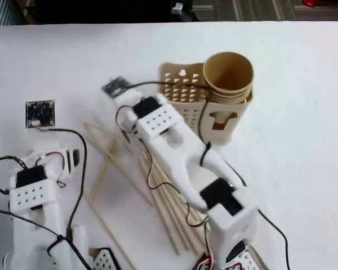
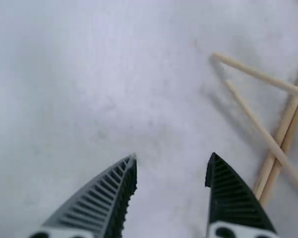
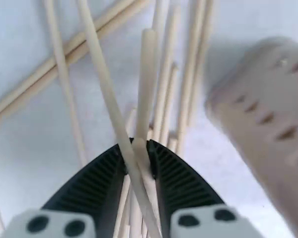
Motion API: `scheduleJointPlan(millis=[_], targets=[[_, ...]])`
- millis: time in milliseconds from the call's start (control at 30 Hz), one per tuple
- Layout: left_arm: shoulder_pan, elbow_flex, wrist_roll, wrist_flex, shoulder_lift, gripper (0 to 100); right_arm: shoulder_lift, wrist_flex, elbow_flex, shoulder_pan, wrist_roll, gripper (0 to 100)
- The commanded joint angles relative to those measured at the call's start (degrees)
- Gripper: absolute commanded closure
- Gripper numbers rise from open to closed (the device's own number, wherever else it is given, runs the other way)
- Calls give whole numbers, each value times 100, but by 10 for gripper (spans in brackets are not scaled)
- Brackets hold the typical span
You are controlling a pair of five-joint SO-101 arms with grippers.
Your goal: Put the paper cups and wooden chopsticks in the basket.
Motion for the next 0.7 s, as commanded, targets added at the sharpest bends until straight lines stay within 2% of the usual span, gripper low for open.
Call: scheduleJointPlan(millis=[0, 200, 467, 667], targets=[[-31, -53, 53, -114, -136, 770, -787, 13, 132, 233, -202, 981], [-22, -53, 53, -114, -136, 770, -2141, -145, 818, 295, -484, 981], [-31, -26, 53, -255, -136, 770, -4725, -1332, 2330, 303, -738, 981], [-31, -26, 53, -255, -136, 770, -6158, -2053, 2787, 497, -738, 981]])
